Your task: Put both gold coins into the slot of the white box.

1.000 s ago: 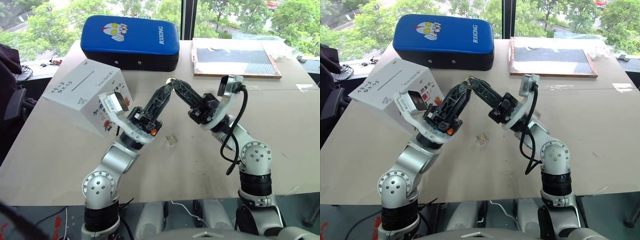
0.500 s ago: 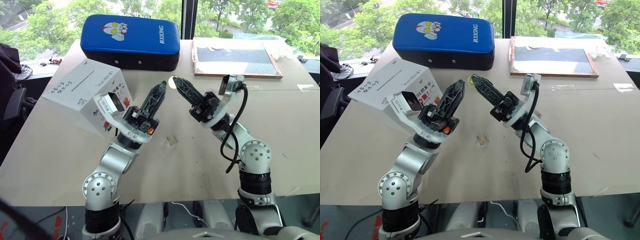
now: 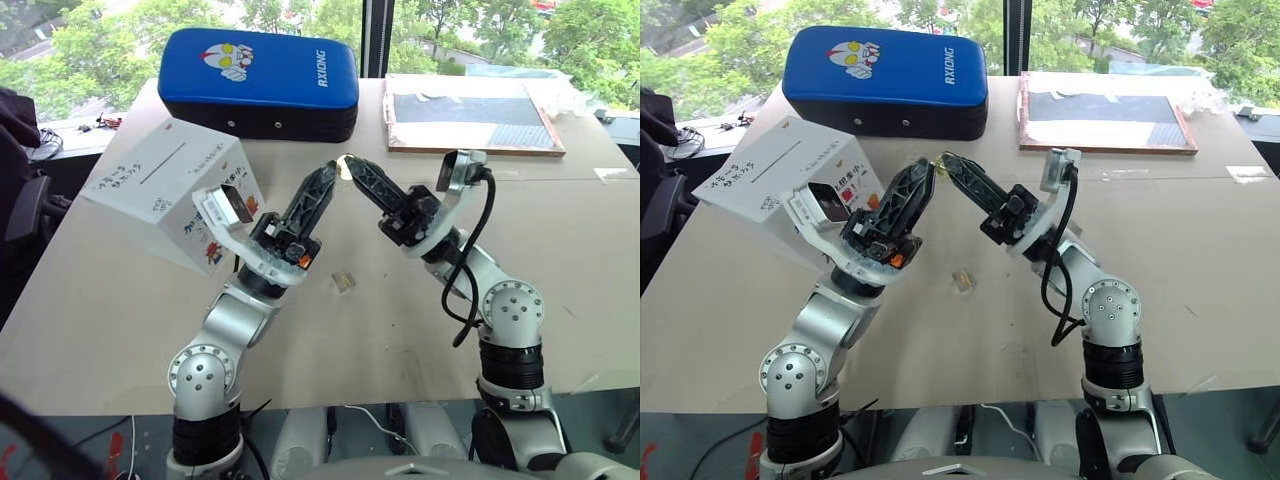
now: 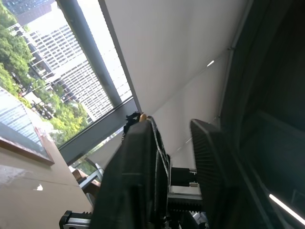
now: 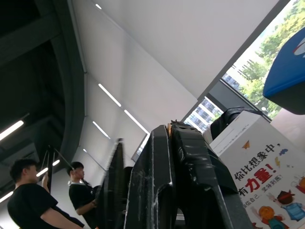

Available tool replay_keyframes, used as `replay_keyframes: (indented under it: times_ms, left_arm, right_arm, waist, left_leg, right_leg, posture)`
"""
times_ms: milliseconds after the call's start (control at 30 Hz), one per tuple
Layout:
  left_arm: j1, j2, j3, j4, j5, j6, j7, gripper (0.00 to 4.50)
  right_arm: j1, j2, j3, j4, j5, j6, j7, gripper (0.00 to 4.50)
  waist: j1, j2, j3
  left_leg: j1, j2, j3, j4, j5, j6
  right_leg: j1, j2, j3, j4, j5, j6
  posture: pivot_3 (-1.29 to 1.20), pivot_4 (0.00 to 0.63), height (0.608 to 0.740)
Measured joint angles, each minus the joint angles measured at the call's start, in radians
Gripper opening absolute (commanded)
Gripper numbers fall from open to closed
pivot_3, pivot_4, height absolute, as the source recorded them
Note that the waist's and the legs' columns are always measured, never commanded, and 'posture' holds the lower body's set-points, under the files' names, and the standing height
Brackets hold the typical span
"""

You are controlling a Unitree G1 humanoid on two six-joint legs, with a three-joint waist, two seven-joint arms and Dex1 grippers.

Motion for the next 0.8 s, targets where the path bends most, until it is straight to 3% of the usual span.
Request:
replay_keyframes:
  times_ms: [333,433,533,567,800]
  left_arm:
    - [0.007,0.0,-0.002,0.0,0.002,-0.002,-0.007,2.37]
    - [0.015,0.002,-0.003,0.0,0.001,0.0,-0.008,1.67]
    - [0.022,0.008,-0.007,0.0,-0.01,0.008,-0.014,0.25]
    - [0.023,0.009,-0.009,0.0,-0.01,0.01,-0.015,0.04]
    - [0.029,0.016,-0.011,-0.001,-0.021,0.016,-0.026,0.04]
  right_arm:
    - [0.0,0.002,0.003,0.0,0.019,0.002,-0.003,0.0]
    - [0.0,0.002,0.004,0.0,0.021,0.003,-0.003,0.0]
    - [0.0,-0.001,0.007,-0.003,0.025,0.007,-0.002,0.0]
    - [0.0,-0.002,0.008,-0.006,0.026,0.008,-0.002,0.0]
    - [0.001,-0.007,0.015,-0.012,0.04,0.022,-0.001,0.0]
  waist:
    - [0.0,0.0,0.0]
    - [0.0,0.0,0.0]
    - [0.0,0.0,0.0]
    - [0.0,0.0,0.0]
    - [0.0,0.0,0.0]
  left_leg:
    - [0.0,0.0,0.0,0.0,0.0,0.0]
    - [0.0,0.0,0.0,-0.001,0.0,0.0]
    - [0.0,0.0,0.0,-0.001,0.0,0.0]
    - [0.0,0.0,0.0,-0.001,0.0,0.0]
    - [0.0,0.0,0.0,-0.001,0.0,0.0]
  right_leg:
    - [0.0,0.0,0.0,0.0,0.0,0.0]
    - [0.0,0.0,0.0,0.0,0.0,0.0]
    - [0.0,0.0,0.0,0.0,0.0,0.0]
    - [0.0,0.0,0.0,0.0,0.0,0.0]
    - [0.0,0.0,0.0,0.0,0.0,0.0]
  posture:
    - [0.0,0.15,0.74]
    - [0.0,0.15,0.74]
    - [0.0,0.15,0.74]
    - [0.0,0.15,0.74]
    - [0.0,0.15,0.74]
